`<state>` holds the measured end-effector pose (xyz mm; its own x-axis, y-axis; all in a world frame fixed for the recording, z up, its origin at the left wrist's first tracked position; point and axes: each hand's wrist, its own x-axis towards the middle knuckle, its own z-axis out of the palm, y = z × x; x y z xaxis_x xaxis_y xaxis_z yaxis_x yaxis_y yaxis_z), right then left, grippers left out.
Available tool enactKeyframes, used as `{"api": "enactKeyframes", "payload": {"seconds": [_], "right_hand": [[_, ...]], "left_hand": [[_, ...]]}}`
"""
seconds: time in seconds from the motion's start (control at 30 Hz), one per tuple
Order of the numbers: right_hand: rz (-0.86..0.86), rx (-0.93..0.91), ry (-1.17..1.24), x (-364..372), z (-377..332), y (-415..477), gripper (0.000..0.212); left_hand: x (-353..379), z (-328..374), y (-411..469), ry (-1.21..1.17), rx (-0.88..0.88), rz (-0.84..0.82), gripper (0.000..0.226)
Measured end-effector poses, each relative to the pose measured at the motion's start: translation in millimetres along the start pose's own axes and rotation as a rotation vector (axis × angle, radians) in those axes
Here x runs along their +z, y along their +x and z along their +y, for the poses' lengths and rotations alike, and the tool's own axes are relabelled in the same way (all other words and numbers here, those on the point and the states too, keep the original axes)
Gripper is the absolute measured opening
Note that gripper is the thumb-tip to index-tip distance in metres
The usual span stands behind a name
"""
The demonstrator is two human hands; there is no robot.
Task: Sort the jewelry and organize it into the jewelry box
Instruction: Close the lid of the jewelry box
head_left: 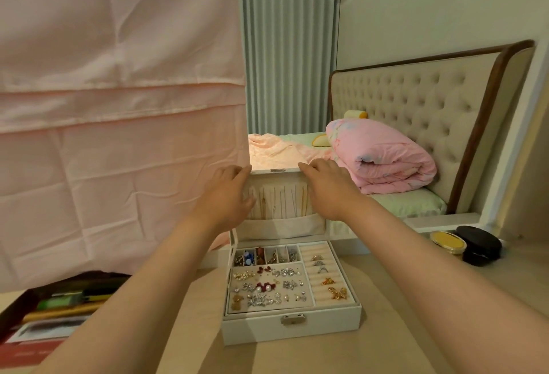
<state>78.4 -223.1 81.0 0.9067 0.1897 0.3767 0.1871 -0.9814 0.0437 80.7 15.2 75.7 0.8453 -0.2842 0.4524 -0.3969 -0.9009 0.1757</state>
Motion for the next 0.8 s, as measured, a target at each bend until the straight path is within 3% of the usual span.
{"api": "enactKeyframes", "payload": {"seconds": [0.1, 0.23, 0.4, 0.63, 0.8], "right_hand": [[0.106, -0.028, -0.065, -11, -2, -15, 0.06], [0.125, -0.044, -0.008, -26, -6, -48, 0.041], [-0.004, -0.054, 0.249, -26, -15, -105, 0.034], [-0.111, 0.014, 0.321, 5, -24, -163, 0.06], [-0.154, 0.037, 0.388, 31, -22, -183, 0.054]], "left_hand": [[-7, 5, -11, 0.038, 0.018, 0.096, 0.063], [-14, 9, -37, -0.014, 0.09, 0.16, 0.043], [-15, 10, -87, -0.17, 0.069, 0.004, 0.037], [10, 15, -143, -0.182, 0.109, -0.015, 0.048], [30, 17, -169, -0.178, 0.102, -0.018, 0.038]]}}
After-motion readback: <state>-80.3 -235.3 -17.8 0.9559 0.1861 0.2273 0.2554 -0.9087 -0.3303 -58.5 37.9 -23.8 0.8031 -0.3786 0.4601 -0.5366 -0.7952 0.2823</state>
